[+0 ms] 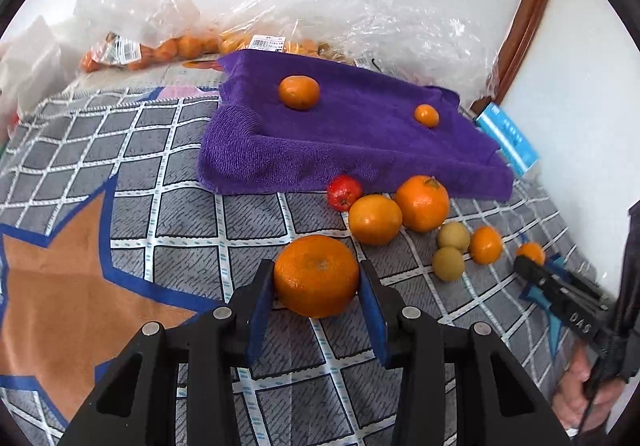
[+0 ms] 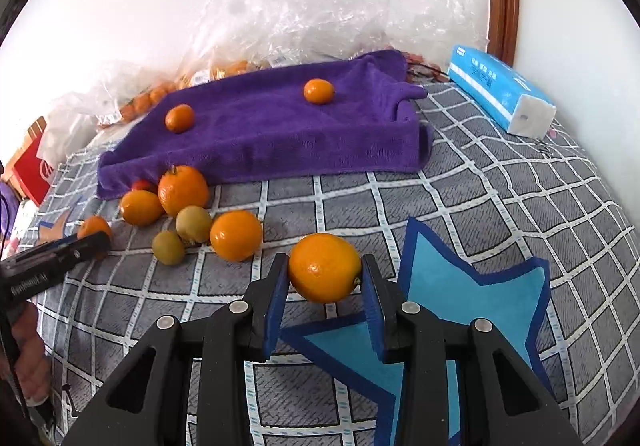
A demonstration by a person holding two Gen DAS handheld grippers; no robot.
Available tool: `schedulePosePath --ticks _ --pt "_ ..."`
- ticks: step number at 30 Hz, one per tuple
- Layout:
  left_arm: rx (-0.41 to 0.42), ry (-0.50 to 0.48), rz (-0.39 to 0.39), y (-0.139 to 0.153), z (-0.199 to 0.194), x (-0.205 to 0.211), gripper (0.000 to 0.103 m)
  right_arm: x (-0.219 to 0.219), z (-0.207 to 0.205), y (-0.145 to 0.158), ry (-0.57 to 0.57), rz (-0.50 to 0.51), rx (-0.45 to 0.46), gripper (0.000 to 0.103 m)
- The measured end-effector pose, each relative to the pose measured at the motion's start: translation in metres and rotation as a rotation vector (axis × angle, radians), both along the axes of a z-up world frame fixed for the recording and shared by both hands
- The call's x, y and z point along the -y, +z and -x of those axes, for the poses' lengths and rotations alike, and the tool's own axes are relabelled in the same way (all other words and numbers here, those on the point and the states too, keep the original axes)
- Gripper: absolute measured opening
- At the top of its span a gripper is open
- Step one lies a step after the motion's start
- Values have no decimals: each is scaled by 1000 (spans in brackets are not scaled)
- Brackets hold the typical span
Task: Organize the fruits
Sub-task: 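Carry the orange onto the purple towel with the right tool while the left tool carries the mandarin there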
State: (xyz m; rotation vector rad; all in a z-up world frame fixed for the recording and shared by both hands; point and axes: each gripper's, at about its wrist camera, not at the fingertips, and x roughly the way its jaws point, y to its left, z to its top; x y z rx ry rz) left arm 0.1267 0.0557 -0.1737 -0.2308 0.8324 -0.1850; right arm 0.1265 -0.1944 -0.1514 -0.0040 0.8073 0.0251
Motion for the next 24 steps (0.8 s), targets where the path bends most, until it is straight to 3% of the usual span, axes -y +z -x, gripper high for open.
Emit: schedulePosePath --ticks 5,11,17,24 --pt "32 38 38 2 5 -7 39 1 0 1 4 -9 6 35" --pt "72 18 23 8 9 -2 39 1 3 2 -11 -5 18 36" --pt "75 69 -9 12 11 -8 39 2 1 5 -12 -21 10 35" --pt "89 81 -33 42 11 -11 39 -12 -12 31 21 -20 52 35"
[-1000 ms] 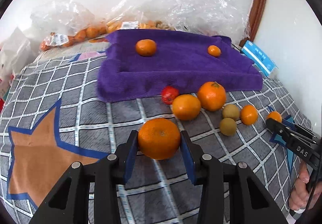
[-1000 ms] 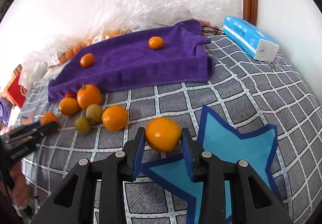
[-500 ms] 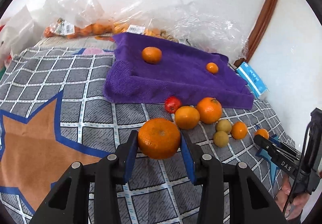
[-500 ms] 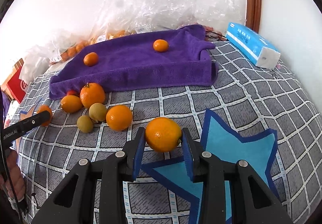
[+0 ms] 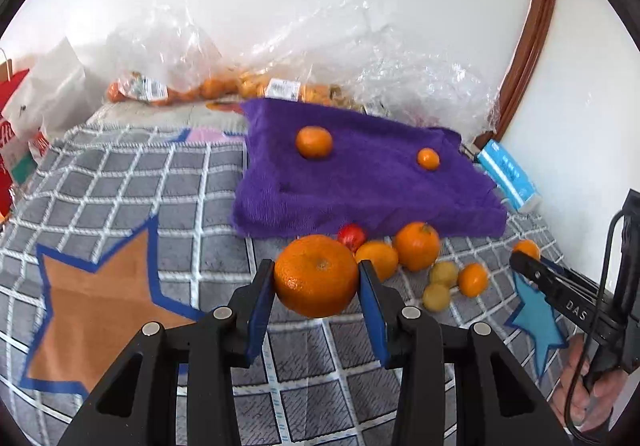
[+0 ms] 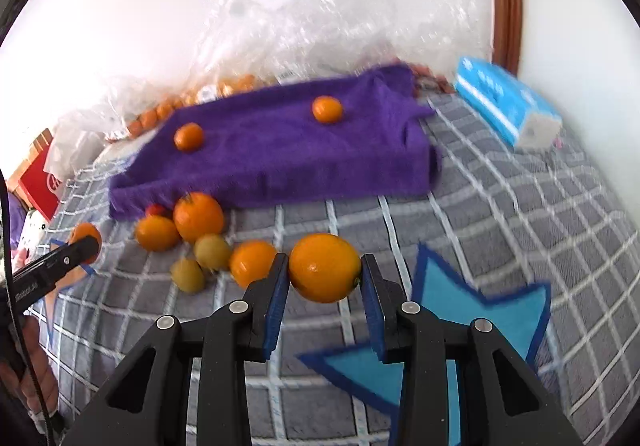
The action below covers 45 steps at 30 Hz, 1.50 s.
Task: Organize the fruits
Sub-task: 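Carry the orange onto the purple towel with the right tool while the left tool carries the mandarin there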
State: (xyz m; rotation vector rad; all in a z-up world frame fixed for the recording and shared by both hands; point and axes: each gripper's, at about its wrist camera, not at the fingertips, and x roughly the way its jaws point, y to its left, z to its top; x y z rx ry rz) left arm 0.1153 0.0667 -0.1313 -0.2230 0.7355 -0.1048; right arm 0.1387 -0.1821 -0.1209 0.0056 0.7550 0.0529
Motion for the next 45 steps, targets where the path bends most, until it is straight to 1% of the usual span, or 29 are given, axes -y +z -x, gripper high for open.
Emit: schedulePosePath --ticks 2,6,12,16,18,21,23,26,29,32,36,38,40,45 --pt "0 18 -9 10 -5 -2 39 -7 -8 12 19 4 27 35" --pt "4 53 -5 29 -27 -7 39 -17 -27 32 33 -1 76 35" --pt "54 80 16 53 -65 -12 39 -25 -64 52 50 -15 110 36" --pt "79 92 23 60 -91 -8 39 -25 -84 65 51 -5 140 36" --pt "79 95 36 57 -105 -5 39 -25 -95 68 47 5 153 36" --pt "73 113 26 46 -116 -2 39 -23 -109 63 38 17 163 36" --pt "64 112 31 36 -120 -2 39 -18 -116 53 29 -7 164 35" --pt "50 99 53 19 -123 -3 39 -10 -124 38 36 -60 140 35" --pt "38 108 67 9 -126 -4 39 -8 -126 32 37 -52 140 36" --pt "58 116 55 4 -127 -4 39 -3 -129 31 18 -40 141 36" --pt "56 114 85 -1 -130 -9 39 6 -131 26 -8 -51 131 36" --pt "58 121 84 -2 -131 -9 39 8 -132 22 -12 -47 125 36" --pt "55 117 86 -5 -132 -9 39 8 -134 17 -16 -37 116 36" --pt "28 98 71 -14 -136 -1 39 7 -140 6 -9 -48 72 36"
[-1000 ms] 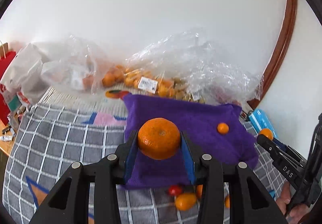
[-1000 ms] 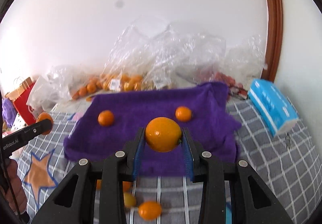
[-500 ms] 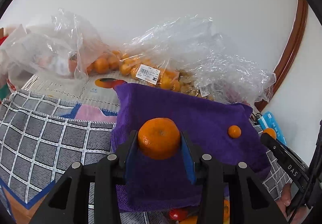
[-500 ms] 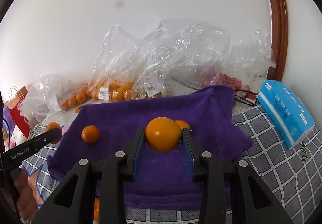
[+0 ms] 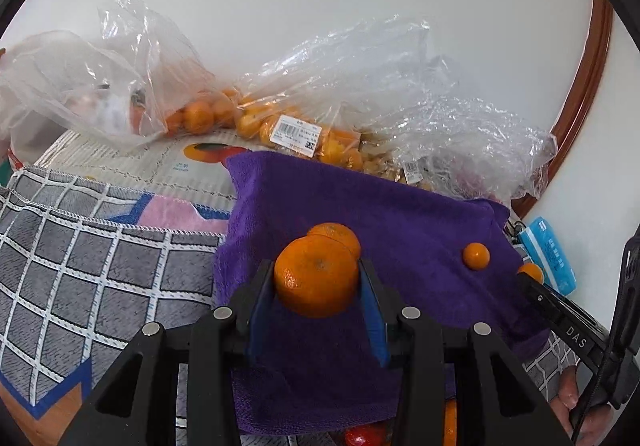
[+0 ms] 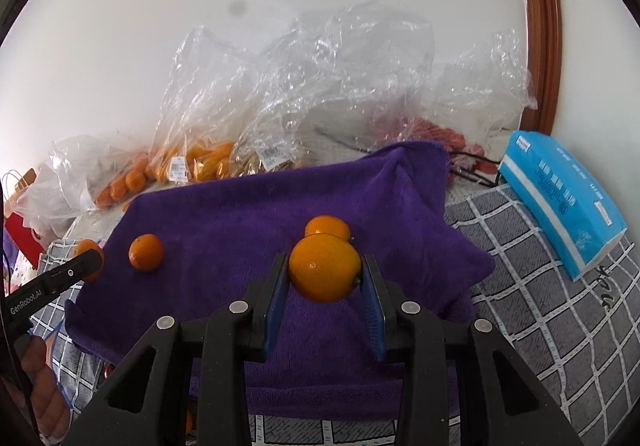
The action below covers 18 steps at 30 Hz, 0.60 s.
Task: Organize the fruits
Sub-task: 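Carry the orange onto the purple towel with the right tool while the left tool carries the mandarin there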
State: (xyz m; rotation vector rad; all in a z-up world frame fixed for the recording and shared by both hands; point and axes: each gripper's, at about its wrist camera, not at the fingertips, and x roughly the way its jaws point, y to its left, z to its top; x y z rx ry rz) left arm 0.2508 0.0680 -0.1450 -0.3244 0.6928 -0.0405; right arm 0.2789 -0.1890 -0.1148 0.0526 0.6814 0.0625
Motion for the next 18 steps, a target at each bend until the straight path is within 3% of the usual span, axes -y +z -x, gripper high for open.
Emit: schedulePosePath --ticks 18 --pt "-33 -52 -13 -8 -5 9 39 -2 -13 -28 -18 34 -105 36"
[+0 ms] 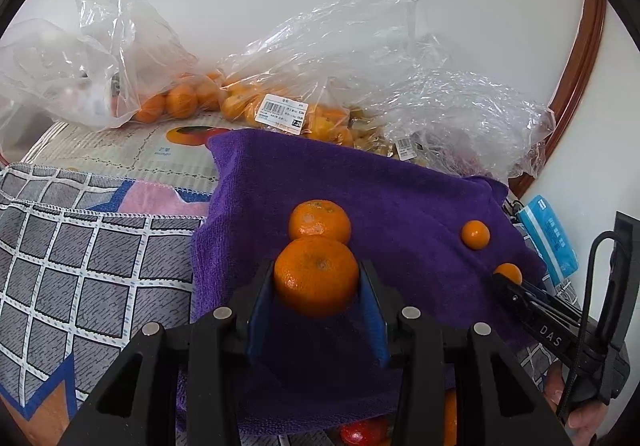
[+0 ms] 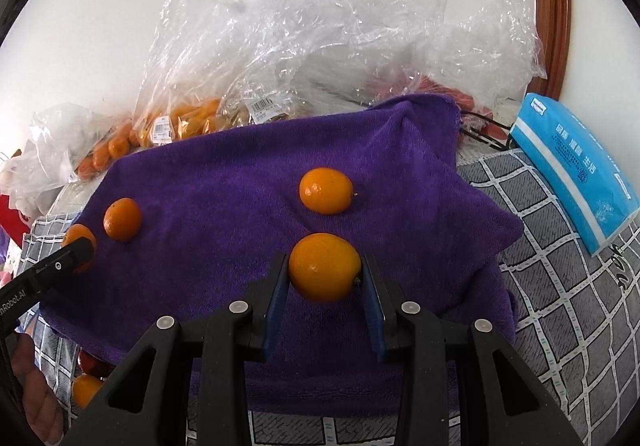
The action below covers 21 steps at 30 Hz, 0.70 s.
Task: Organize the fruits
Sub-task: 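Carry the orange onto the purple towel with the right tool while the left tool carries the mandarin there, then lower the orange onto the towel and open the right tool while the left tool releases the mandarin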
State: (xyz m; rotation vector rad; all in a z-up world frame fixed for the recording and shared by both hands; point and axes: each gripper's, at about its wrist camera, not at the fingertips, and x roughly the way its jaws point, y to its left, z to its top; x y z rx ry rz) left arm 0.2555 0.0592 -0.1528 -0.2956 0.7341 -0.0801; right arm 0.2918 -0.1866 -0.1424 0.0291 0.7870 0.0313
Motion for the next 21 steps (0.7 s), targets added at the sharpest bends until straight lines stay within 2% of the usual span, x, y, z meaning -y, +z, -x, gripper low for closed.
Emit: schedulePosePath --ticks 14,18,21 --pt "-8 -48 -26 -2 -1 10 39 2 -1 -3 -6 2 -15 36" --pt "-9 -50 -33 -3 -1 10 39 2 2 1 -8 7 11 47" --pt "-9 -51 -36 -3 -1 11 39 0 5 3 -7 12 30 50"
